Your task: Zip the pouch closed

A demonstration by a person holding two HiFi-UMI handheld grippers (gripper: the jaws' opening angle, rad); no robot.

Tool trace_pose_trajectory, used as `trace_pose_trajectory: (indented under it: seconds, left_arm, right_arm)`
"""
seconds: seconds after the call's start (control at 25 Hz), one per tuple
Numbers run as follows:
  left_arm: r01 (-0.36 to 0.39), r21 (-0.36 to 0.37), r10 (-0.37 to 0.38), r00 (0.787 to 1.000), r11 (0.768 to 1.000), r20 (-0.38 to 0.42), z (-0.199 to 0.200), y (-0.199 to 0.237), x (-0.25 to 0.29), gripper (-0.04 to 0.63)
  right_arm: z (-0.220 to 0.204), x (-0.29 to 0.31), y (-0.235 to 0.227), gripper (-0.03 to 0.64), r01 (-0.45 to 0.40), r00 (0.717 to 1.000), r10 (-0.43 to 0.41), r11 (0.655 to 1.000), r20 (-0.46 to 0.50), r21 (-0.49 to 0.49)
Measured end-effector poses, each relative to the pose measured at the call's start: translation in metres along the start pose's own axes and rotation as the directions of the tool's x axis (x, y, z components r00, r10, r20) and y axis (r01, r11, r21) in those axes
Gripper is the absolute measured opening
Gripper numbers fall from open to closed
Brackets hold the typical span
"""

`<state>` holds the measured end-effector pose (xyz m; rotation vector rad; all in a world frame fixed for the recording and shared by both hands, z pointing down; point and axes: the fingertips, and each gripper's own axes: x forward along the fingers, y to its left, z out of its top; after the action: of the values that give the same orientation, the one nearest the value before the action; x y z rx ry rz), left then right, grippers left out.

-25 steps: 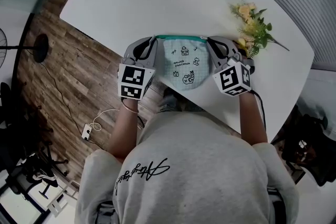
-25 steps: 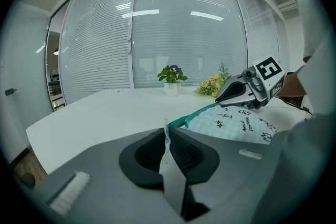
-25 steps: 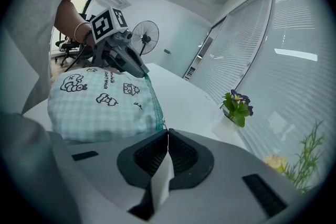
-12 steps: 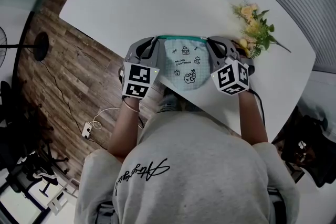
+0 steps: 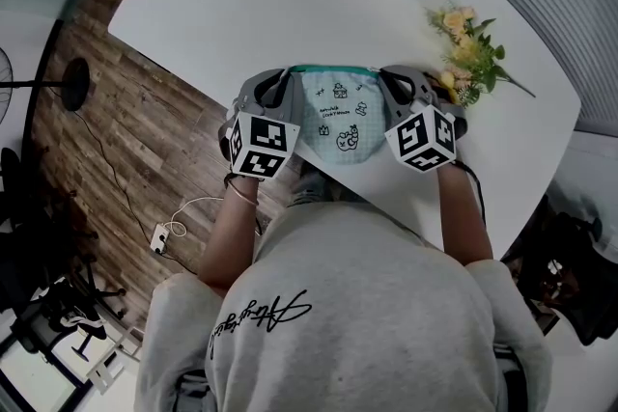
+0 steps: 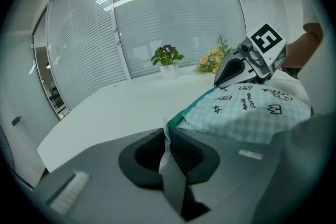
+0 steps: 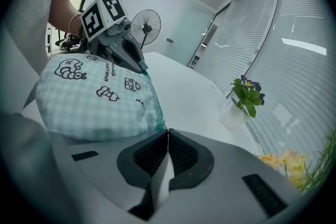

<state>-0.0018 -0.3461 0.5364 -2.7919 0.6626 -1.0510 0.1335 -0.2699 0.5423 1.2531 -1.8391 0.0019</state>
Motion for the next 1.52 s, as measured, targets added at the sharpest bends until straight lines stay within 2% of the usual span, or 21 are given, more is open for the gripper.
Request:
trace_pose_trajectory:
  seconds: [0.24,0.48,0.56,0.68,0.88,1.04,1.24,1.52]
  left_arm:
    - [-0.013,-0.005,0.013,0.999,1.000,-0.035,-0.002,0.000,0.007,0.035]
    - [-0.024,-0.033,0.023,0.999,0.999,-0.027,-0.002,0.001,0.007,0.058]
    - [-0.024,-0.052,0.023,1.000,0.998,-0.020,-0.001,0.001,0.007,0.090]
    - [-0.019,-0.079,0.019,1.000,0.997,-0.004,0.002,-0.001,0.006,0.148]
    - [-0.028,-0.111,0.031,0.999,0.993,0.028,0.005,0.002,-0.002,0.249]
    - [-0.036,-0.136,0.043,0.998,0.990,0.055,0.008,0.006,-0.012,0.306]
    - [-0.048,-0.162,0.067,0.991,0.986,0.113,0.020,0.008,-0.026,0.313]
    - [-0.072,-0.186,0.108,0.976,0.980,0.190,0.040,0.016,-0.049,0.313]
  right_arm:
    - [-0.003,0.004,-0.002,-0.006,-0.009,1.000,0.009,1.000,-0.007,0.028]
    - [-0.003,0.004,-0.005,0.003,-0.001,1.000,0.001,0.998,-0.007,0.059]
    - [-0.002,0.004,-0.008,0.037,0.009,1.000,-0.009,0.996,0.001,0.088]
    - [0.001,0.001,-0.012,0.124,0.016,1.000,-0.018,0.991,0.019,0.136]
    - [0.006,-0.007,-0.014,0.149,0.042,0.998,-0.048,0.985,0.032,0.168]
    - [0.017,-0.016,-0.018,0.175,0.048,0.994,-0.067,0.975,0.083,0.219]
    - [0.032,-0.027,-0.021,0.196,0.035,0.983,-0.085,0.957,0.161,0.289]
    - [0.057,-0.050,-0.027,0.198,0.045,0.963,-0.126,0.947,0.239,0.317]
